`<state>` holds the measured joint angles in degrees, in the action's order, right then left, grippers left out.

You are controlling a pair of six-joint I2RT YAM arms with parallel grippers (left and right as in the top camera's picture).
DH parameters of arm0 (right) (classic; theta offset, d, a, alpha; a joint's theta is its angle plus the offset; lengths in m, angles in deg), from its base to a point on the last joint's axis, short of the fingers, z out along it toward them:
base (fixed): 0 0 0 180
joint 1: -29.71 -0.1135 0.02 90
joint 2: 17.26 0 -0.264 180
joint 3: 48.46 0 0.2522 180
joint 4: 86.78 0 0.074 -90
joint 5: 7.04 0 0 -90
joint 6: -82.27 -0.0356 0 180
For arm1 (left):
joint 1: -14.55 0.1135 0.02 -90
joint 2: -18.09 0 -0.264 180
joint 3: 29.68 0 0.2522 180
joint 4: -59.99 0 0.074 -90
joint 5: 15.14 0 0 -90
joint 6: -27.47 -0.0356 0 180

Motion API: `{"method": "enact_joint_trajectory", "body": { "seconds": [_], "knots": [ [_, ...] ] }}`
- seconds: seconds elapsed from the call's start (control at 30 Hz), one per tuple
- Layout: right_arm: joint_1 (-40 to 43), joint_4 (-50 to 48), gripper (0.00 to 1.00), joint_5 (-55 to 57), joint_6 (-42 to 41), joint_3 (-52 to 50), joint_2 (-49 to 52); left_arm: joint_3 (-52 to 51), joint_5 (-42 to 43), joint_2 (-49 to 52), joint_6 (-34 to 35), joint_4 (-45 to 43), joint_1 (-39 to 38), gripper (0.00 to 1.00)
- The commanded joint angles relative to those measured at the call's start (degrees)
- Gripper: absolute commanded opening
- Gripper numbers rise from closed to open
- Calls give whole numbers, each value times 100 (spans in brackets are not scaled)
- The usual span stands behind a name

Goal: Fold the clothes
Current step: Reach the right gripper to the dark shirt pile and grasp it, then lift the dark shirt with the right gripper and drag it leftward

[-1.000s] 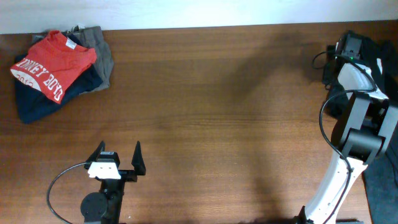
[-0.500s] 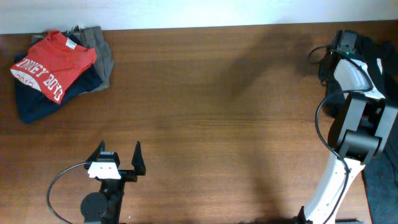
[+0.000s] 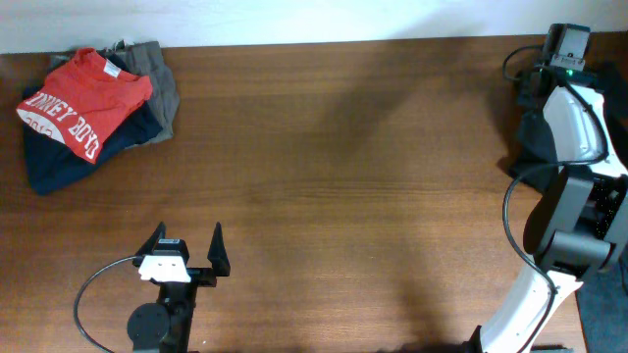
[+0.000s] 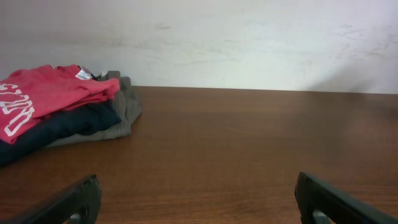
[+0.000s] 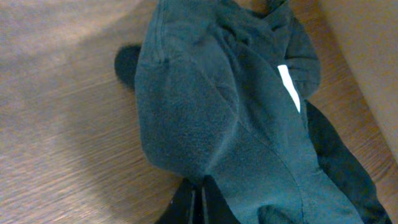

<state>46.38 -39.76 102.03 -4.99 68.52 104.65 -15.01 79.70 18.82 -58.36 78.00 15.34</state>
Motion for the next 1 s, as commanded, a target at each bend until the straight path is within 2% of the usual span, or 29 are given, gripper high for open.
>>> {"method": "enact_joint_trajectory", "body": {
  "seconds": [0.0,0.23,0.3,0.37,0.63,0.7,0.8,0.97],
  "knots": [
    [-205,76,4,70,-243,138,-656,-39,-35,-39,13,7,26,99],
    [-350,170,5,72,-243,138,-1255,-39,-35,-39,13,7,26,99],
    [-348,168,12,72,-243,138,-1257,-39,-35,-39,13,4,26,99],
    [-348,170,14,70,-243,120,-1248,-39,-35,-37,13,7,26,99],
    [-308,173,15,-7,-243,120,-833,-39,-35,-37,13,4,26,99],
    [-310,190,27,-337,-238,116,-695,-39,-35,-39,13,4,26,99],
    [-310,243,36,-531,-170,96,-531,-39,-35,-37,11,7,26,99],
    [-105,490,39,142,-378,85,-275,-39,-35,-39,11,4,26,99]
  ]
}}
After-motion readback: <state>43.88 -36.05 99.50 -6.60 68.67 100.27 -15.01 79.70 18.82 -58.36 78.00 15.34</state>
